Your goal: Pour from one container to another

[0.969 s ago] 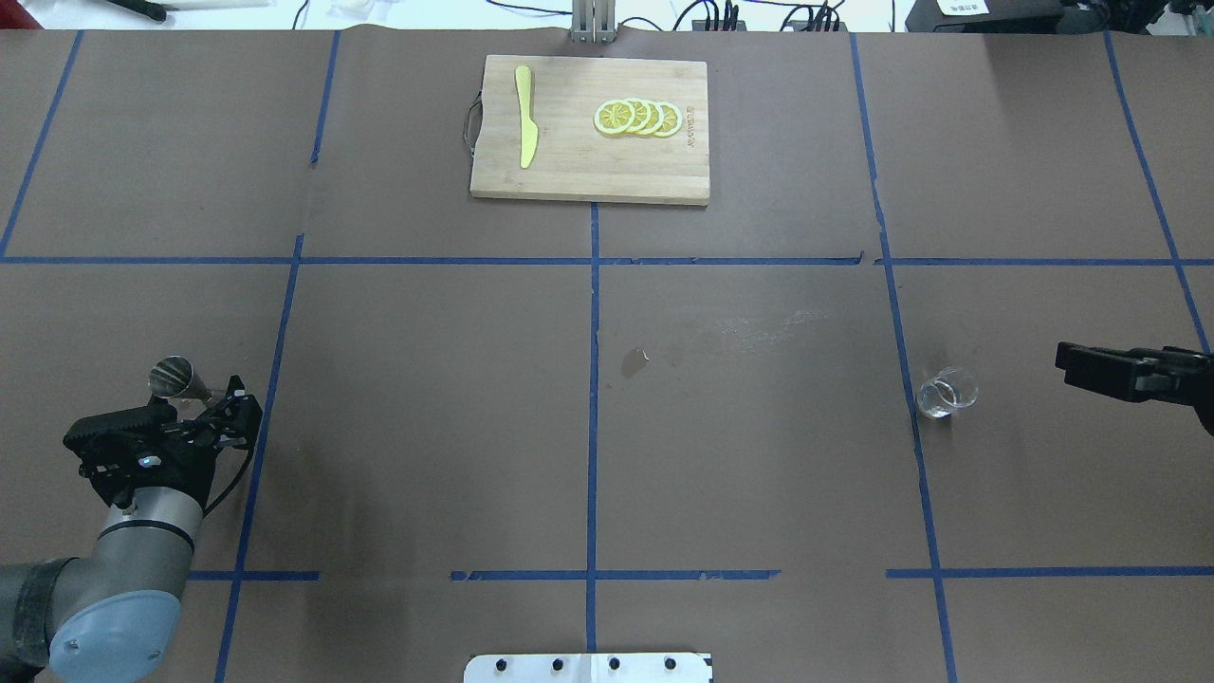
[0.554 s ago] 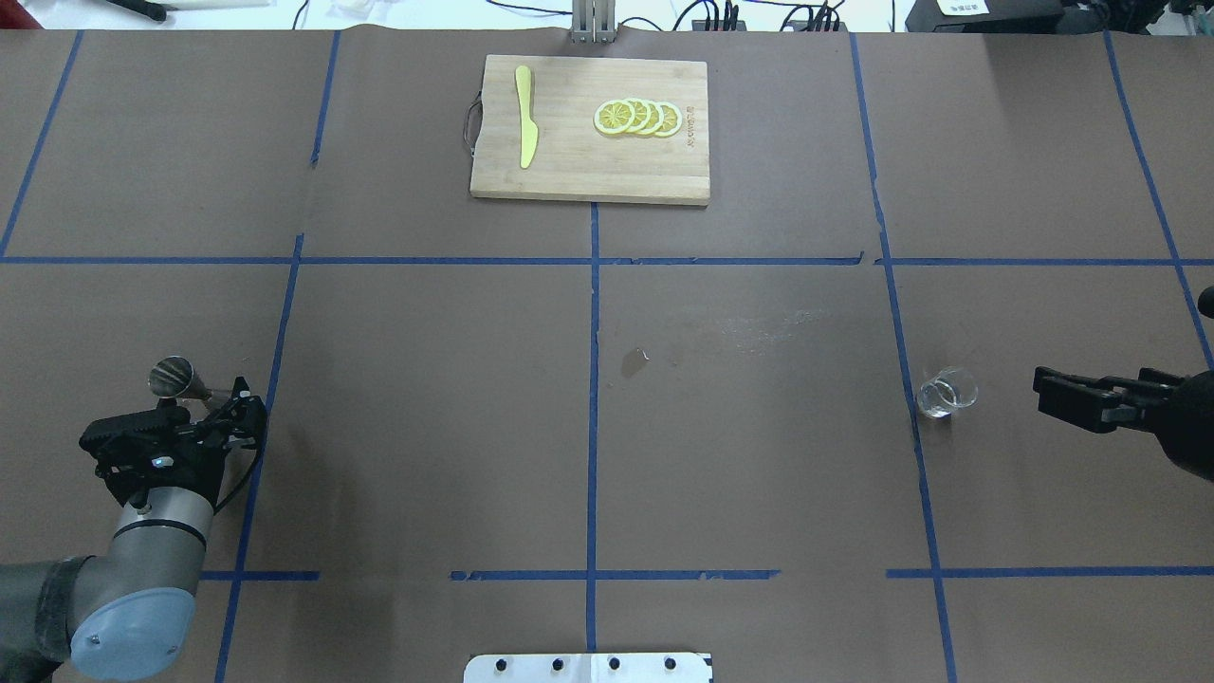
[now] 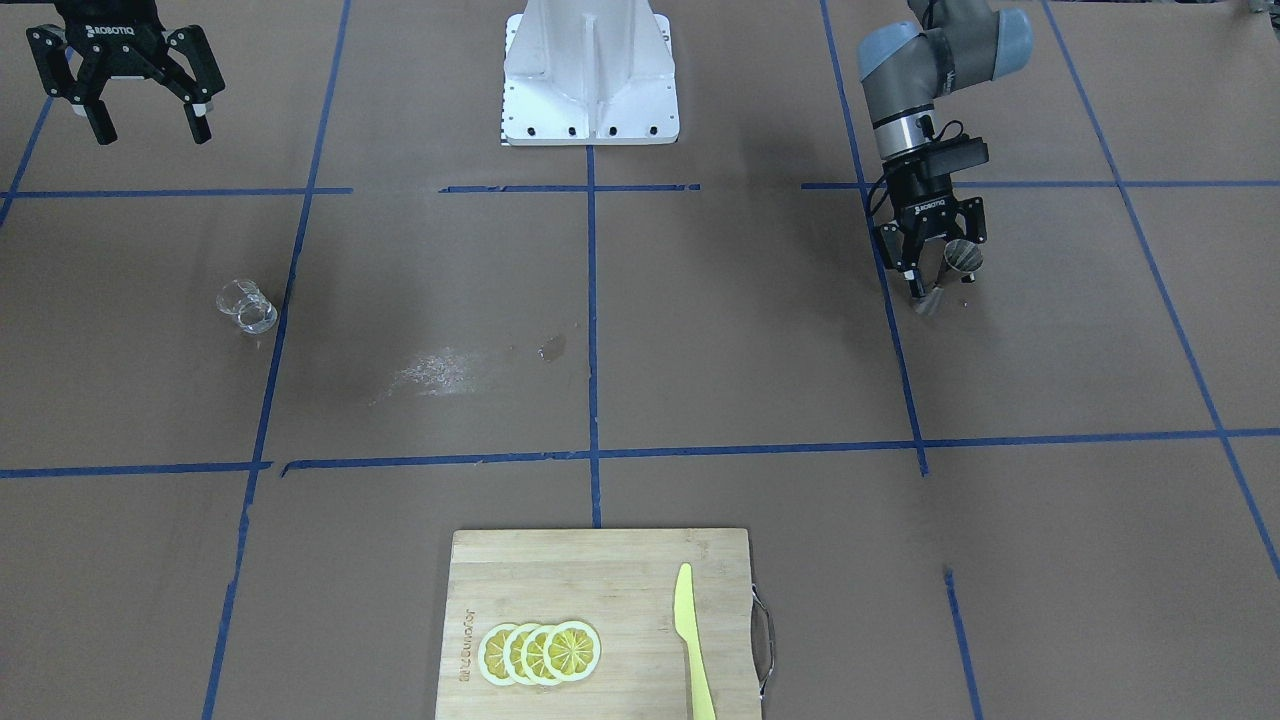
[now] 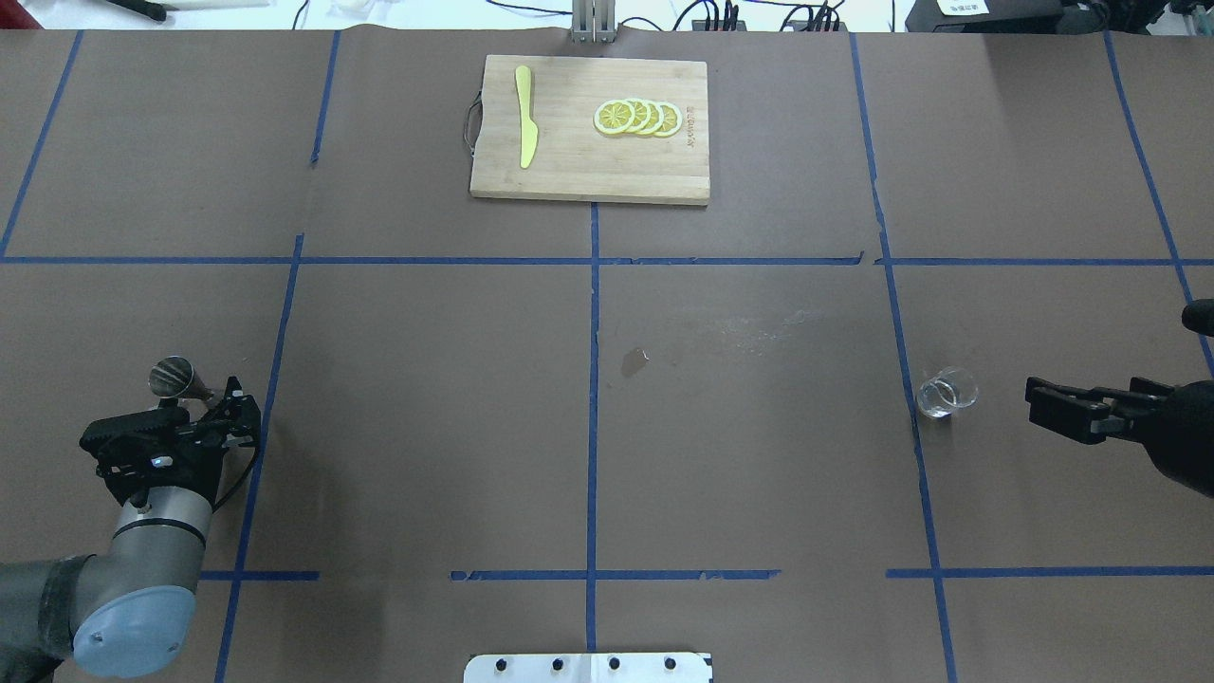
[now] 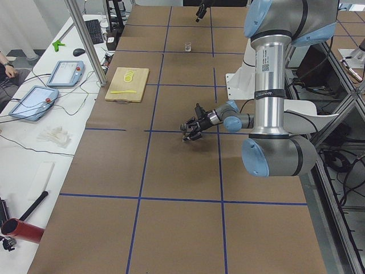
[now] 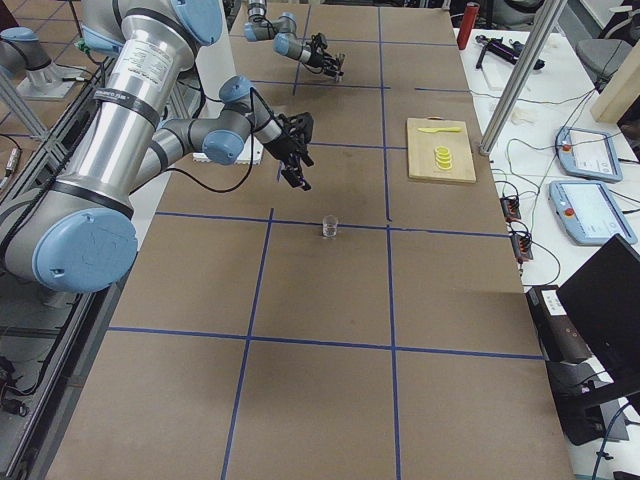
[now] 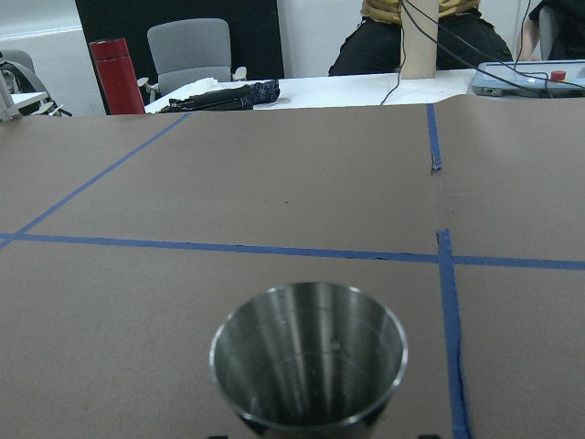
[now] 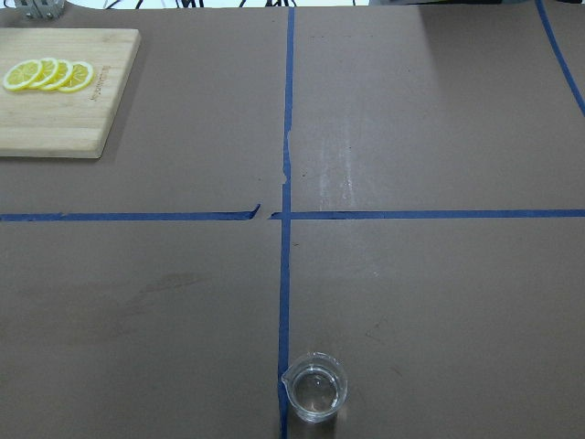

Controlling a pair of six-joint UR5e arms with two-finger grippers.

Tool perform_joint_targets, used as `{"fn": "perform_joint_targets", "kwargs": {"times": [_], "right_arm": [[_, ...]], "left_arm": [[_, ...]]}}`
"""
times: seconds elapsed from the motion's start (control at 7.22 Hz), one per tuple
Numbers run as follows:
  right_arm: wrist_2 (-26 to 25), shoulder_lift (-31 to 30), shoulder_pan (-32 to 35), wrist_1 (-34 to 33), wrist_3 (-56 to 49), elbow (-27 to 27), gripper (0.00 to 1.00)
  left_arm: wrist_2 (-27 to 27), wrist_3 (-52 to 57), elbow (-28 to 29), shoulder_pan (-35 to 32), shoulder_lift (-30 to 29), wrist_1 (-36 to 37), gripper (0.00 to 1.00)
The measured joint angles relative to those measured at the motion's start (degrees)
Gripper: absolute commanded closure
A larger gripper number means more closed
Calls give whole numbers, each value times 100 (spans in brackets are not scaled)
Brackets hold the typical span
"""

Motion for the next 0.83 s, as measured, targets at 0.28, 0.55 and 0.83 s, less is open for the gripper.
{"fn": "perform_joint_targets", "kwargs": {"times": [0.28,0.55,0.83], "right_arm": [[-2,-3,-5,1,1,-11,0],[-3,-3,-5,1,1,-20,0],[-8,-3,-5,1,1,-26,0]], "left_arm": [[0,0,16,-33,-7,-3,84],[0,-6,18,-57,-9,-12,100],[-4,-127,-84,-68,-51,-39,100]]}}
